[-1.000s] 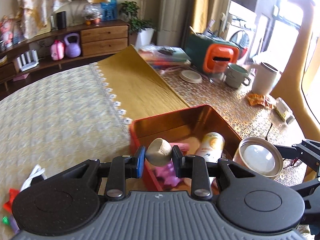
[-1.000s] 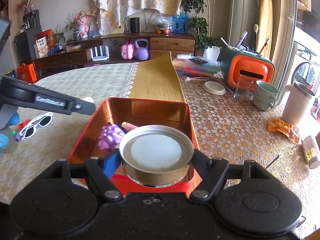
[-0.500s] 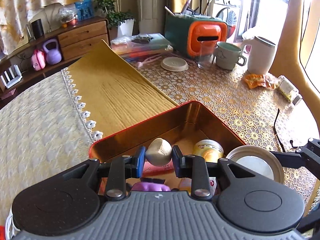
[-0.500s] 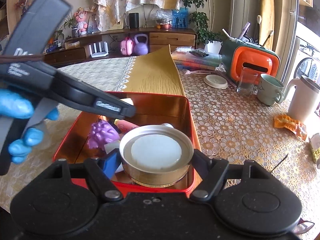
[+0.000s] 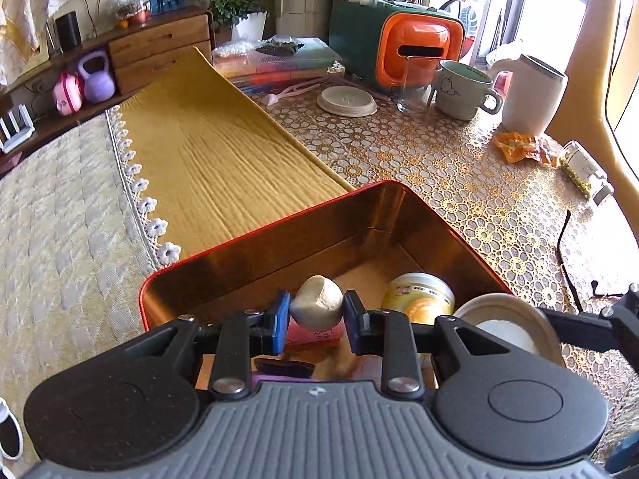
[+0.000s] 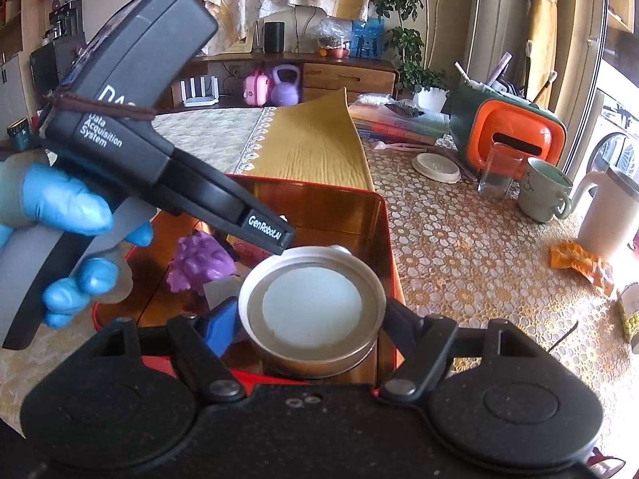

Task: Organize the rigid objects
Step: 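Open both grippers to drop the ball and lid into the tin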

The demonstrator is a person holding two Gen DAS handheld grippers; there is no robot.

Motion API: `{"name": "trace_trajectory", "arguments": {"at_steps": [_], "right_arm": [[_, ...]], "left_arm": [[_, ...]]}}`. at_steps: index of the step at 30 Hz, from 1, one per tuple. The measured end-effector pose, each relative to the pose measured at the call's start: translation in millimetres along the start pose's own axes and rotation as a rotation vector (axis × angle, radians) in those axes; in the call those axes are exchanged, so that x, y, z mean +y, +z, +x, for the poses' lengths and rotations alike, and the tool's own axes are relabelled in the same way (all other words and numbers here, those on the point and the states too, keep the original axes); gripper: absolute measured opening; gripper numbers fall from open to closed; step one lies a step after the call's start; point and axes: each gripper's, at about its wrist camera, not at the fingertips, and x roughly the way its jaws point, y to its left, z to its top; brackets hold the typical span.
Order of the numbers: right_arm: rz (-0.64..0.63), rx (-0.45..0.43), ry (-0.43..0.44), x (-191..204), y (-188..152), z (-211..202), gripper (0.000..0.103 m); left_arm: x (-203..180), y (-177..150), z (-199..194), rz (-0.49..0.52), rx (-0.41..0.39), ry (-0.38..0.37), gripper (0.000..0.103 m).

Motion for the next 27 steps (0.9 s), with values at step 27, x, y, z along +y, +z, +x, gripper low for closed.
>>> {"name": "trace_trajectory", "arguments": {"at_steps": [27], "right_arm": [[0.024, -0.035, -0.018, 0, 0, -24, 0.082]], "left_arm": [[1, -7, -28, -0.057, -0.01, -0.007, 0.029]]}}
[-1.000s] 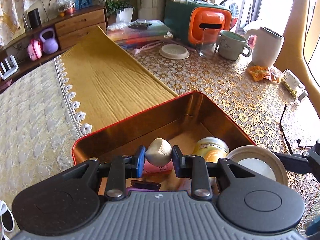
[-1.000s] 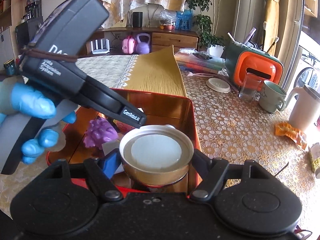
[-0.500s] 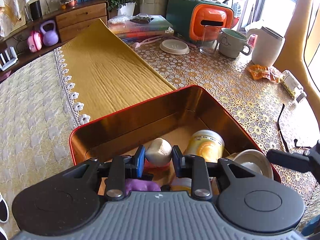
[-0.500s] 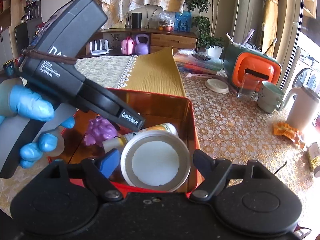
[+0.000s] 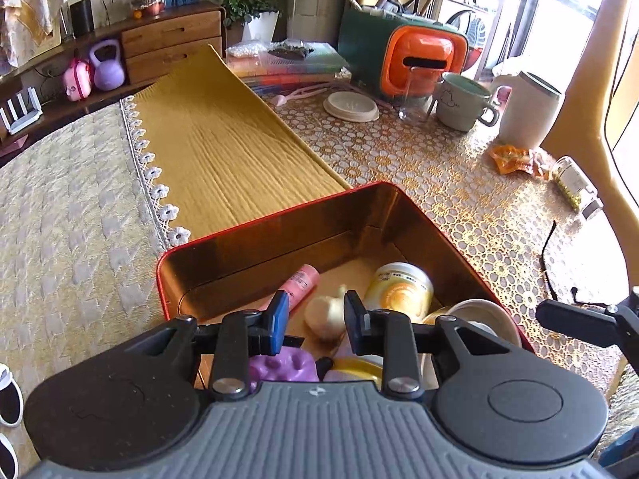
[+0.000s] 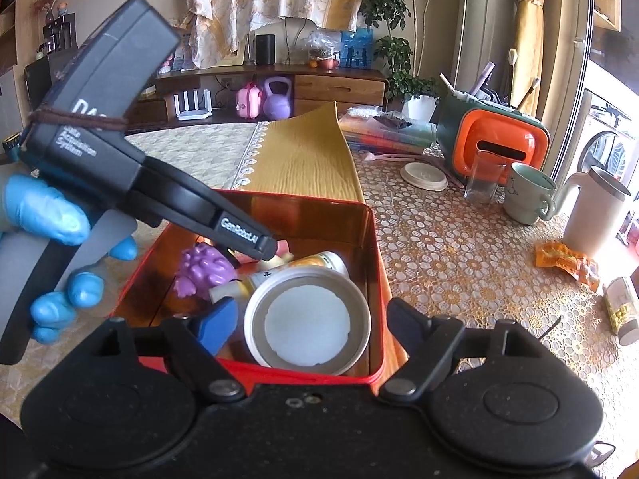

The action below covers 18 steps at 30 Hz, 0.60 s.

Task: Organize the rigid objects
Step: 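Open both grippers to drop the ball and lid into the tin, then lift both tools away from the red tin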

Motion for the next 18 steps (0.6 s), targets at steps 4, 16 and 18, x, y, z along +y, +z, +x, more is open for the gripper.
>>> {"name": "trace_trajectory", "arguments": {"at_steps": [4, 16, 18], "right_arm": [[0.012, -0.004, 0.006, 2, 1, -6, 0.082], [0.022, -0.016, 0.029, 19, 7, -26, 0.083], [0.015, -0.019, 0.032, 25, 8, -29, 0.083]], "left_arm": [[2, -3, -12, -0.002, -0.018, -0.005, 0.029], [20, -23, -59, -0.015, -0.077, -0.034, 0.048], [23, -28, -70, -0.016, -0.112, -0.024, 0.066]]}}
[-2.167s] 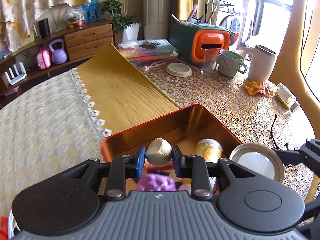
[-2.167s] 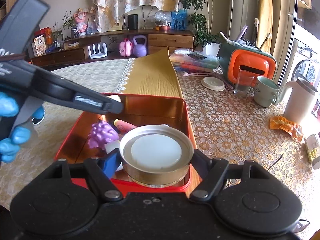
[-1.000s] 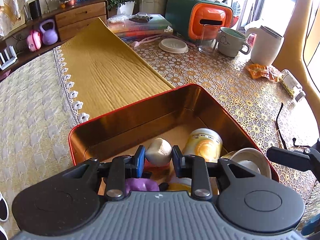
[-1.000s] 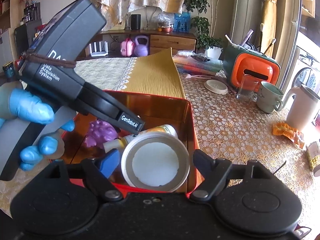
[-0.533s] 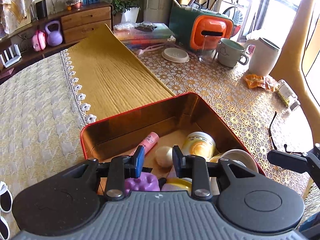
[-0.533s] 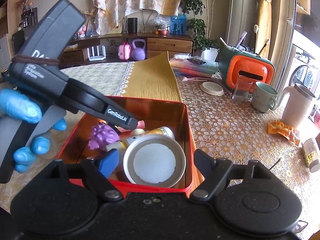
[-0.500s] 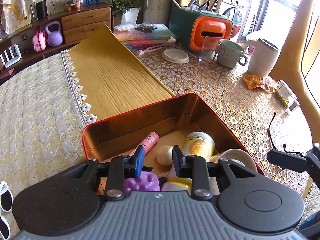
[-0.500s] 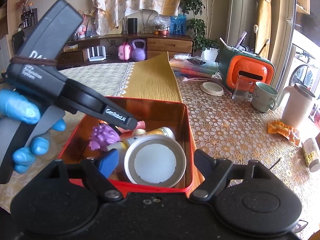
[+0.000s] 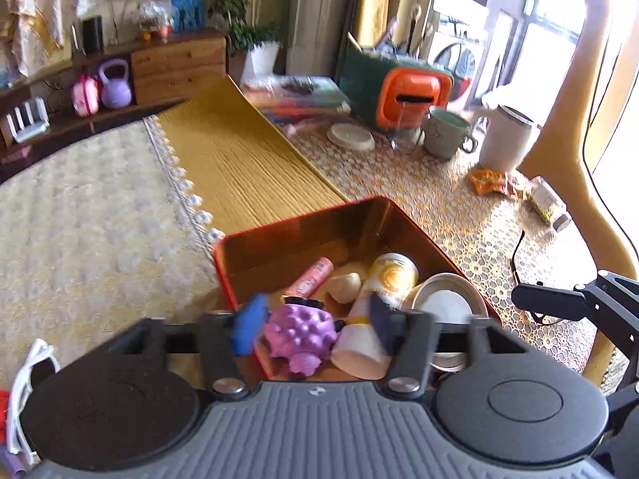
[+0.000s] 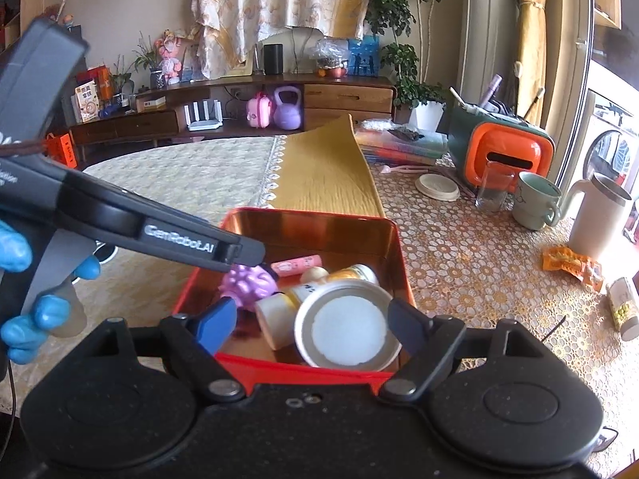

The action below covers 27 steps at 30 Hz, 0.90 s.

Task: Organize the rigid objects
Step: 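Lift both tools away from the red tin, then move both tools over the remaining items on the bed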

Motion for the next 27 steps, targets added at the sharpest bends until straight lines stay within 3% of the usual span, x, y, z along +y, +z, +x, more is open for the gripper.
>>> {"name": "trace_trajectory", "arguments": {"at_steps": [13, 27], "right_arm": [[-0.014, -0.014, 0.051, 35, 7, -17, 0.09], [-0.048, -0.032, 0.129, 75, 11, -21, 0.1]], "left_arm": [[27, -26, -60, -0.001, -0.062, 0.012, 0.067], [76, -64, -105, -0.037, -0.101, 0.084, 0.082]]}}
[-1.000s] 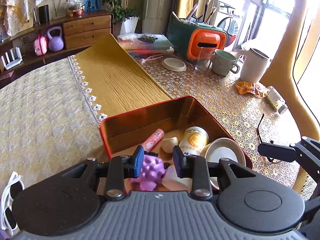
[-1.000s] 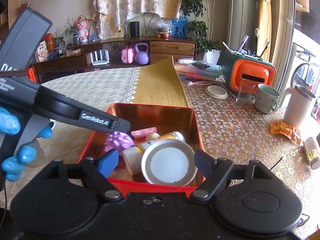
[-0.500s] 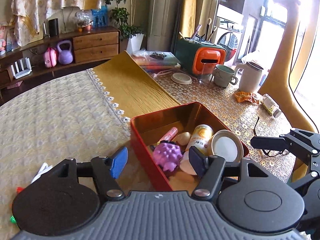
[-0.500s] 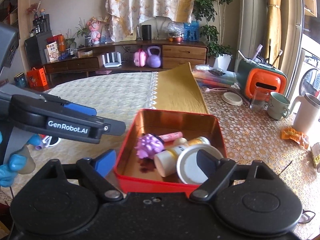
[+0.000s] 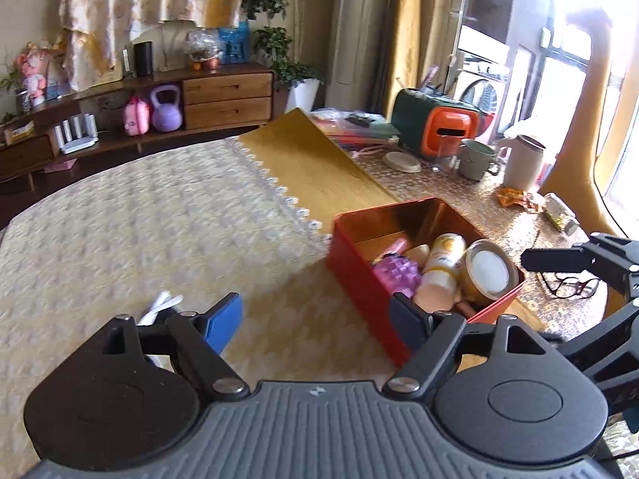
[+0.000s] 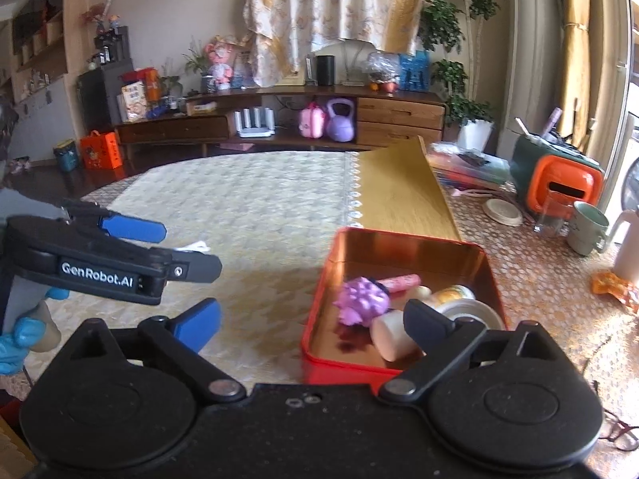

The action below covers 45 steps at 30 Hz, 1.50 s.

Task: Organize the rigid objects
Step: 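Move both tools over the remaining items on the bed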

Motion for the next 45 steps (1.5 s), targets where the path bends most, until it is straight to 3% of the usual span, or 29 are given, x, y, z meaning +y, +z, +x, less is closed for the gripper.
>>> {"name": "trace_trajectory", "arguments": {"at_steps": [6, 19, 29, 34, 45], "right_arm": [[0.013, -0.02, 0.065, 15, 5, 6, 0.103], [-0.008, 0.034, 0.116, 52, 18, 41, 0.103], [-0.061, 0.08, 0.145, 85, 26, 68, 0.103], [-0.063, 0.116, 0.152, 99, 33, 87, 0.103], [-0.072, 0.184, 0.159, 122, 49, 135, 0.1]], "left_arm": [[35, -19, -10, -0.043, 0.005, 0.076, 0.083], [122, -68, -28, -0.198, 0.018, 0.223, 0.084], [157, -89, -26, -0.22, 0.021, 0.298, 0.083], [169, -100, -15, -0.217, 0.023, 0.376, 0.083], [179, -114, 6, -0.185, 0.046, 0.35, 0.083]]}}
